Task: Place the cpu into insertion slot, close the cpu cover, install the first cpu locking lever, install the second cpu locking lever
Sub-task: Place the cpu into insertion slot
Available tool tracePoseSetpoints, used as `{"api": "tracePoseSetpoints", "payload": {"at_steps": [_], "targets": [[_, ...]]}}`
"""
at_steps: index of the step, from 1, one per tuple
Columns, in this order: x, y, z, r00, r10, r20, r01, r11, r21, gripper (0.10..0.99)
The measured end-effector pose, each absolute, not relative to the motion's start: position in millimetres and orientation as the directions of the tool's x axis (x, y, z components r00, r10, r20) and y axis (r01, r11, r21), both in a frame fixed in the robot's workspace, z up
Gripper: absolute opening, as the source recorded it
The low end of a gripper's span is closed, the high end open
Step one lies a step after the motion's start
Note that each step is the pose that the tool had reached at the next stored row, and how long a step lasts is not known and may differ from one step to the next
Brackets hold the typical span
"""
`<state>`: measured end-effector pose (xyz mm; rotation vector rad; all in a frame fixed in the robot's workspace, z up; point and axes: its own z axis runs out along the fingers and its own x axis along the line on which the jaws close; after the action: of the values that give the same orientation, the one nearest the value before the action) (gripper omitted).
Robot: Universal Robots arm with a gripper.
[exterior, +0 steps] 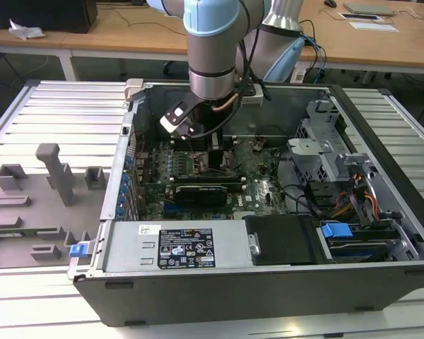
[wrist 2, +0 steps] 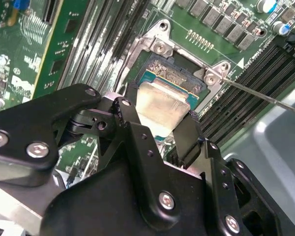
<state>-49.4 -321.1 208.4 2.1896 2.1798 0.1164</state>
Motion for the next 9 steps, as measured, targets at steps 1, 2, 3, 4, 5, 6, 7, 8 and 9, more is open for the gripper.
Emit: {"api": "tracePoseSetpoints", "payload": {"at_steps": [1,2,3,4,5,6,7,8,9], "targets": [[-50.3,-321.0,207.1,0.013,1.0,0.018,0.996,-0.014,0.088,0.541],[-51.2,-320.6,205.7,0.02,1.0,0.018,0.996,-0.022,0.088,0.541],[-51.5,-320.4,205.1,0.023,1.0,0.018,0.996,-0.024,0.088,0.541],[-51.7,-320.2,204.6,0.025,1.0,0.018,0.996,-0.026,0.088,0.541],[-52.0,-319.8,203.8,0.027,0.999,0.018,0.996,-0.028,0.088,0.541],[-52.2,-319.5,203.0,0.029,0.999,0.018,0.996,-0.031,0.088,0.541],[-52.5,-319.2,202.4,0.031,0.999,0.018,0.996,-0.032,0.088,0.541],[-52.9,-318.8,201.7,0.033,0.999,0.018,0.995,-0.034,0.088,0.541],[-53.2,-318.5,201.1,0.035,0.999,0.018,0.995,-0.036,0.088,0.541]]}}
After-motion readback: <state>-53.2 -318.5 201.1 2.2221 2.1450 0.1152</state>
